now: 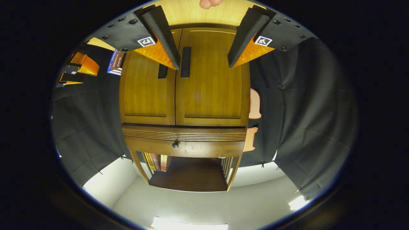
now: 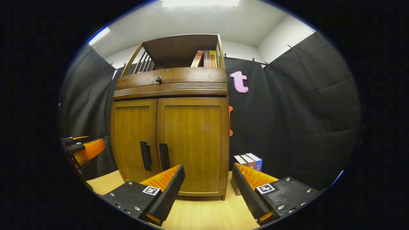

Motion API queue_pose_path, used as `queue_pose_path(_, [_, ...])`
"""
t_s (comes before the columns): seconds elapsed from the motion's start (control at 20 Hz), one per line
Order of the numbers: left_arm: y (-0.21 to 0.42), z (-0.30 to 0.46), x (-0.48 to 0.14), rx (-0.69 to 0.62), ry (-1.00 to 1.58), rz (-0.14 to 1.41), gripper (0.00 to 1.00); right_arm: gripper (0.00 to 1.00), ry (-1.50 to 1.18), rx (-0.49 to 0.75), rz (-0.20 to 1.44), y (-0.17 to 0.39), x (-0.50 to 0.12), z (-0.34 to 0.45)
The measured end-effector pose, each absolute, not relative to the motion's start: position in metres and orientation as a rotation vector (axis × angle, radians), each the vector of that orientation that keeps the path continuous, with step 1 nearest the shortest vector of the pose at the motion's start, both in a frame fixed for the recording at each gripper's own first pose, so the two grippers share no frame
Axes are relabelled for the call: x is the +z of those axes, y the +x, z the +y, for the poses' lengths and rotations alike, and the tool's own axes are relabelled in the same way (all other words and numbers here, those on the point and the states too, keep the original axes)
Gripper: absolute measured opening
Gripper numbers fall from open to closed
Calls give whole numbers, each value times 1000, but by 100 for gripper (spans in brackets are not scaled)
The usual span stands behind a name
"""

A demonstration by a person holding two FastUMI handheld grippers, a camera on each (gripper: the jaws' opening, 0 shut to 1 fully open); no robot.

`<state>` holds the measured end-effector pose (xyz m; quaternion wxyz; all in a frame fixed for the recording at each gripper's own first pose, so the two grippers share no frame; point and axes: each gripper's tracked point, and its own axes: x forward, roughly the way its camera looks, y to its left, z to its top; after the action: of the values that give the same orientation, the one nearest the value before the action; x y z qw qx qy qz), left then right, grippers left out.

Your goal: Open the right door of the double-door shoe cabinet with the right hand, and open the left door with the left hand.

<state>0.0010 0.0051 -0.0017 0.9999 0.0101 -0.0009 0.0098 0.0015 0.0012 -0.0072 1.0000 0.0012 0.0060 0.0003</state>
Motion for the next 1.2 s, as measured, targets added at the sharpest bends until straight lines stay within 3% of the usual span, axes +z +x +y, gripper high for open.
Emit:
queue_pose_path(0.8, [3, 24, -12, 68, 4, 24, 97, 94, -8, 22, 12, 10, -10, 10])
queue_pose_path(1.2, [-4, 28, -6, 72, 25, 10, 97, 93, 28, 89, -131, 57, 58, 40])
